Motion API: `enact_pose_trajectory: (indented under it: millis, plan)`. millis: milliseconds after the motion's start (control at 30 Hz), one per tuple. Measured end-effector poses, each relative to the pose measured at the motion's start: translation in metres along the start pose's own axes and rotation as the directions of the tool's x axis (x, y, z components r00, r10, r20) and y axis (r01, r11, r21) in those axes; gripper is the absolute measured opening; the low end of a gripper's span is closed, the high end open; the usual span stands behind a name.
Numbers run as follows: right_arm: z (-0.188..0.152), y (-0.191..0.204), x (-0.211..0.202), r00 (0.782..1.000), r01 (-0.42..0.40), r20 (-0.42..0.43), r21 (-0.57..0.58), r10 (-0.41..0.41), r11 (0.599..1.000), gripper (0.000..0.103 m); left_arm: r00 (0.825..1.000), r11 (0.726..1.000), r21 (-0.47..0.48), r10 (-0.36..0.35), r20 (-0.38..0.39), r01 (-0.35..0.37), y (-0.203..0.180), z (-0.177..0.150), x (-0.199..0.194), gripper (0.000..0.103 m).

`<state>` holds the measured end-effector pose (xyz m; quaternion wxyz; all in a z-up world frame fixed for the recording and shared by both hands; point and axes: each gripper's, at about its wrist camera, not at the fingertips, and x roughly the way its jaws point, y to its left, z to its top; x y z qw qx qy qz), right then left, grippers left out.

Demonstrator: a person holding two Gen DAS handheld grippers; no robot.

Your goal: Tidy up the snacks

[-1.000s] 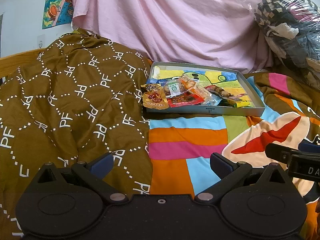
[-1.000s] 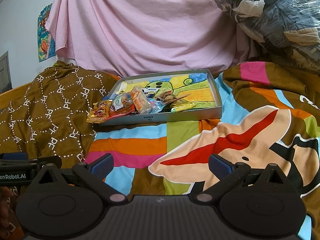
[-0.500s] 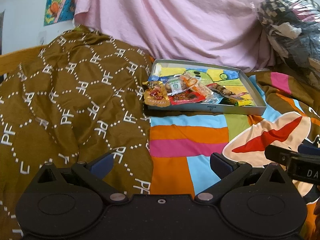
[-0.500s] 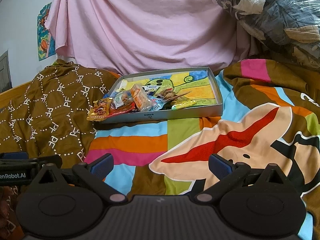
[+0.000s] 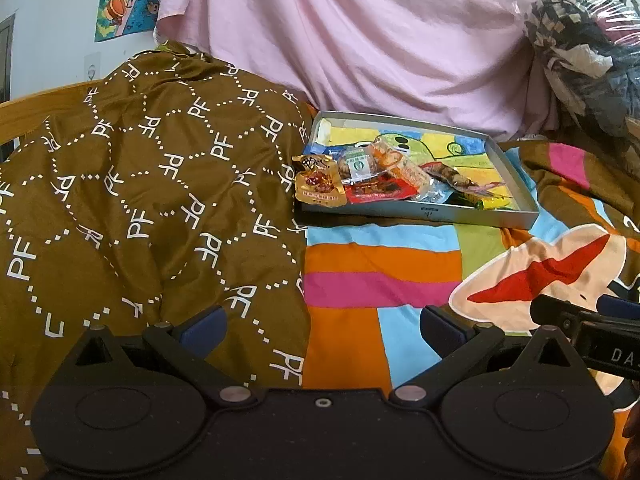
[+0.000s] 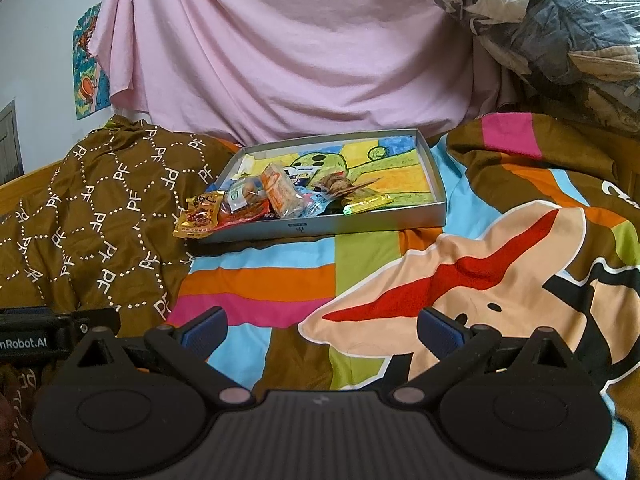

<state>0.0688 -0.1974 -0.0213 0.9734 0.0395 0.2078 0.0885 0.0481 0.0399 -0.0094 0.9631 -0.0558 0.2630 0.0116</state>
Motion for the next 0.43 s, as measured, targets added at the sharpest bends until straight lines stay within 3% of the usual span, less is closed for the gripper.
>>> enact_pose_trajectory:
  millis: [433]
  plan:
    - [-0.0014, -0.0006, 0.0013, 1.000, -0.002, -0.010, 0.000, 0.002, 1.000, 0.103, 1.000, 1.000, 0.002, 0.003, -0.003, -0.003, 0.0005, 0.0001, 0.0006, 0.102]
